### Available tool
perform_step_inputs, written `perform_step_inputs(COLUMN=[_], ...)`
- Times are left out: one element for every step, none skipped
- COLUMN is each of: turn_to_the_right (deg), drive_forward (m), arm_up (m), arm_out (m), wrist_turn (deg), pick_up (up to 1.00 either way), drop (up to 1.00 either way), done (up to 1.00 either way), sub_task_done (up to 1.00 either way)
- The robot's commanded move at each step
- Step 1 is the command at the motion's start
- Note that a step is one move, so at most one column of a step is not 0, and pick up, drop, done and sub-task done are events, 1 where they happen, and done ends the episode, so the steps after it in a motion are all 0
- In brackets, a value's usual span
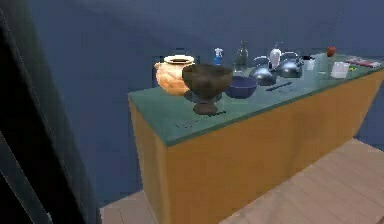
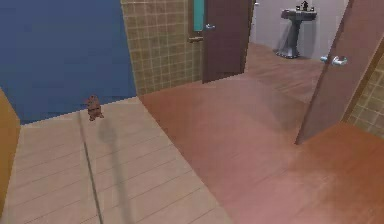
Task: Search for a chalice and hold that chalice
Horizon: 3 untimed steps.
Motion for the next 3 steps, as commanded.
perform_step_inputs(turn_to_the_right=[0.0, -45.0, -30.0], drive_forward=[0.55, 0.00, 0.00], arm_up=[0.00, 0.00, 0.00], arm_out=[0.00, 0.00, 0.00], wrist_turn=[0.0, 0.0, 0.0], pick_up=[0.00, 0.00, 0.00], drop=[0.00, 0.00, 0.00], done=[0.00, 0.00, 0.00], sub_task_done=[0.00, 0.00, 0.00])
